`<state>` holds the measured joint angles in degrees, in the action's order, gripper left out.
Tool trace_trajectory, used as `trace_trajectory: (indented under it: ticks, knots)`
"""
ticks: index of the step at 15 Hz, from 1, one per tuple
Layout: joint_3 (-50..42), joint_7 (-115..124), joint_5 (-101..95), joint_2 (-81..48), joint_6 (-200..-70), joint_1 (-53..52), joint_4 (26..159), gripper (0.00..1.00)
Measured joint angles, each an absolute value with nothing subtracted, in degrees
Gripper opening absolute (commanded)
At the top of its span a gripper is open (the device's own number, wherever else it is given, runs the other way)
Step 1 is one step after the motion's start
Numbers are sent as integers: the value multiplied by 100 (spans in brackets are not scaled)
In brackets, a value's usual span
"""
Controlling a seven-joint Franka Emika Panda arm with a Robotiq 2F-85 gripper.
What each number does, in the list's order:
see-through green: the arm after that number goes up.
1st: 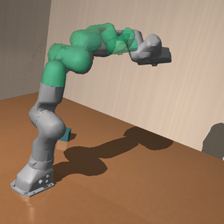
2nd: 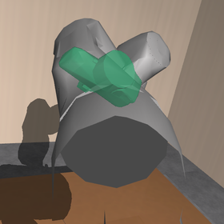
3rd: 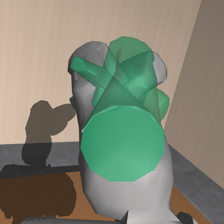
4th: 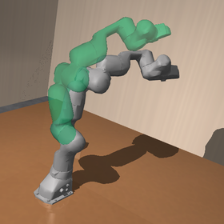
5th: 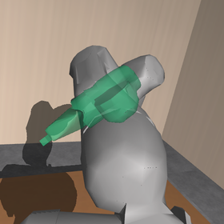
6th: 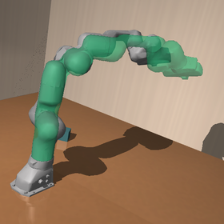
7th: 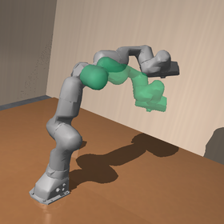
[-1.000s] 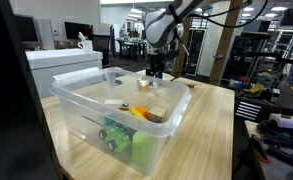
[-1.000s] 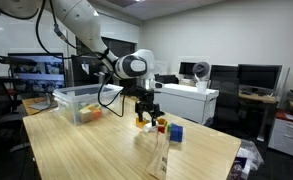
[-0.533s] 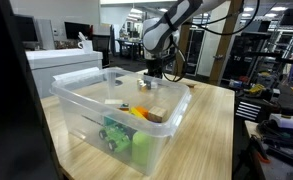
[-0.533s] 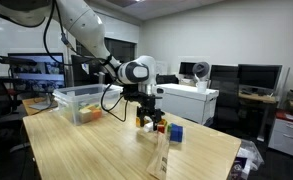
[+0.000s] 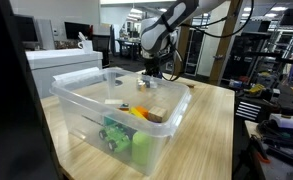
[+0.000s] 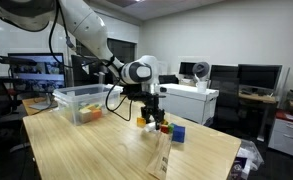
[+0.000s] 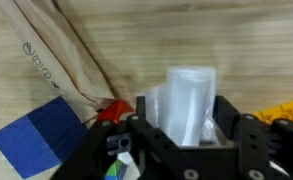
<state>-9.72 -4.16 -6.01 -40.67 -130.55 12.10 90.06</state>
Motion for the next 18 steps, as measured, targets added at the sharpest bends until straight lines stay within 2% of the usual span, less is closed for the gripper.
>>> trace_trajectory:
  ticks: [2,3,5,10,14,18]
  knots:
    - [-963,-416,-599,-4067,-13054,1203,8982,25]
    - [-963,-416,-599,-4068,-13054,1201,8974,13]
    - [-966,-414,-599,-4067,-13052,1202,8967,5]
    - [-985,-373,-570,-4037,-13013,1221,8805,6]
    - [-931,-345,-407,-3803,-12788,1219,8142,6]
    - [-529,-392,-256,-3424,-12725,1106,7639,6]
